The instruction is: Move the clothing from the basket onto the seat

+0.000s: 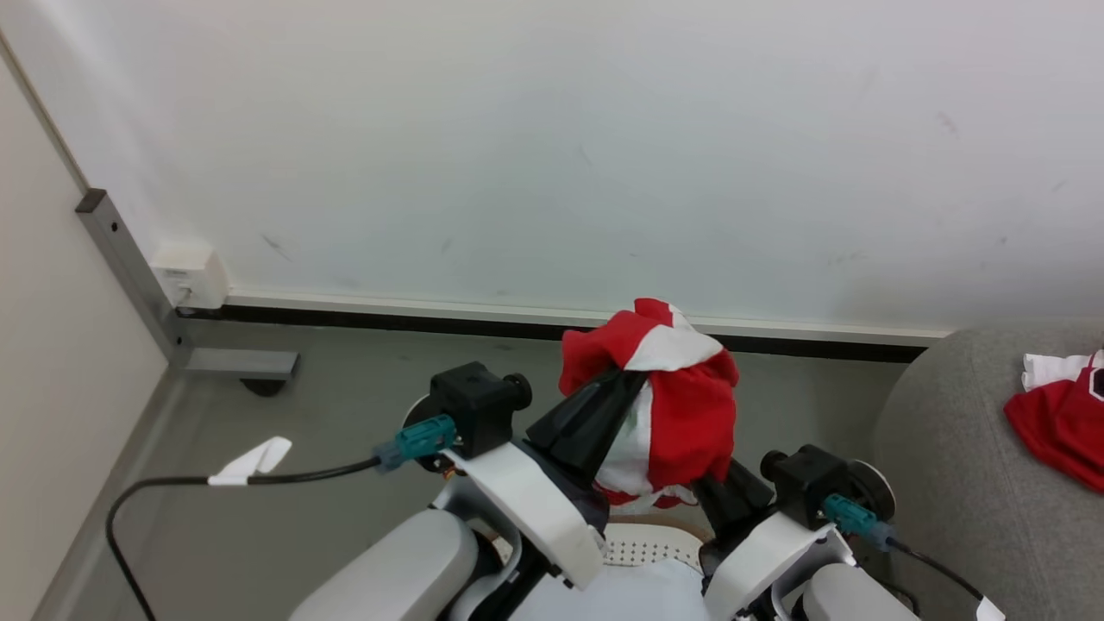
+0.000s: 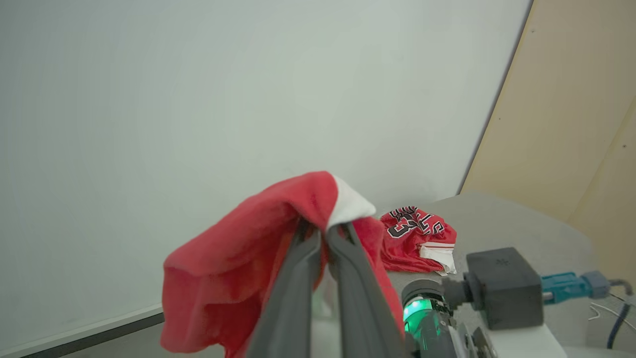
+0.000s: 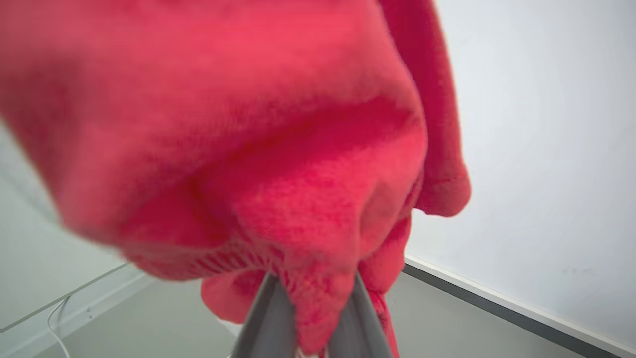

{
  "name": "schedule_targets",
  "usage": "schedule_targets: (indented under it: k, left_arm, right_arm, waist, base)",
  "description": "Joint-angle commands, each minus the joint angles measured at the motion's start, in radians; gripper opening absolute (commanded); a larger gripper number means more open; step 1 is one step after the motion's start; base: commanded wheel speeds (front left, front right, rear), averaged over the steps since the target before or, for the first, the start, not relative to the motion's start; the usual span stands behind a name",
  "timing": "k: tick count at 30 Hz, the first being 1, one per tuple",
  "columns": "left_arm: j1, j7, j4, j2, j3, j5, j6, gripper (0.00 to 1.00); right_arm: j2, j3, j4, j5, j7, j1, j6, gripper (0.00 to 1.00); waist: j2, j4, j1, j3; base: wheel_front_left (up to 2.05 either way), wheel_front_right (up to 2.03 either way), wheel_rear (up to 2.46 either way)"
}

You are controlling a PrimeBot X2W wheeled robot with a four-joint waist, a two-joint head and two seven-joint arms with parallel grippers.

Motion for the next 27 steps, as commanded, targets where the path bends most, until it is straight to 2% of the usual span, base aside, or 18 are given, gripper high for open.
schedule_targets:
  k: [1,9,10,11,12,13,19,27]
  left_arm:
    - [0.011,-0.005,0.007,0.013,0.005,0.004,0.003,0.00]
    - [0.035,-0.015,0.013,0.052,-0.007,0.028,0.006,0.00]
    - [0.039,-0.015,0.011,0.051,-0.012,0.027,0.004,0.17]
    - [0.042,-0.016,0.008,0.048,-0.017,0.027,0.001,0.45]
    - [0.043,-0.020,0.005,0.046,-0.022,0.029,-0.001,0.95]
    - [0.044,-0.021,0.002,0.044,-0.028,0.033,-0.006,1.00]
    - [0.052,-0.028,-0.013,0.048,-0.058,0.052,-0.013,1.00]
    - [0.042,-0.047,-0.014,0.066,-0.072,0.094,-0.002,1.00]
  right_arm:
    - [-0.001,-0.017,-0.016,0.003,-0.004,0.008,-0.002,0.00]
    - [-0.001,-0.141,-0.109,-0.033,-0.004,0.035,-0.002,0.00]
    - [-0.001,-0.154,-0.118,-0.040,-0.004,0.039,-0.002,0.00]
    - [-0.001,-0.167,-0.128,-0.046,-0.004,0.042,-0.002,0.00]
    - [-0.002,-0.183,-0.138,-0.056,-0.004,0.045,-0.002,0.00]
    - [-0.003,-0.198,-0.149,-0.065,-0.004,0.048,-0.002,0.00]
    - [-0.019,-0.304,-0.226,-0.109,-0.004,0.056,-0.002,0.00]
    - [-0.034,-0.425,-0.350,-0.176,0.018,0.091,-0.002,0.00]
  waist:
    - [-0.0001,-0.009,-0.0001,0.005]
    - [-0.0001,-0.075,-0.0001,0.024]
    - [-0.0001,-0.086,-0.0001,0.026]
    - [-0.0001,-0.095,-0.0001,0.027]
    - [-0.0001,-0.107,-0.0001,0.029]
    - [-0.0001,-0.118,-0.0001,0.032]
    - [-0.0001,-0.210,-0.0001,0.065]
    - [-0.0001,-0.362,-0.0001,0.114]
  base:
    - [0.00,0.00,0.00]
    - [0.00,0.00,0.00]
    - [0.00,0.00,0.00]
    - [0.00,0.00,0.00]
    - [0.00,0.00,0.00]
    - [0.00,0.00,0.00]
    - [0.00,0.00,0.00]
    - [0.00,0.00,0.00]
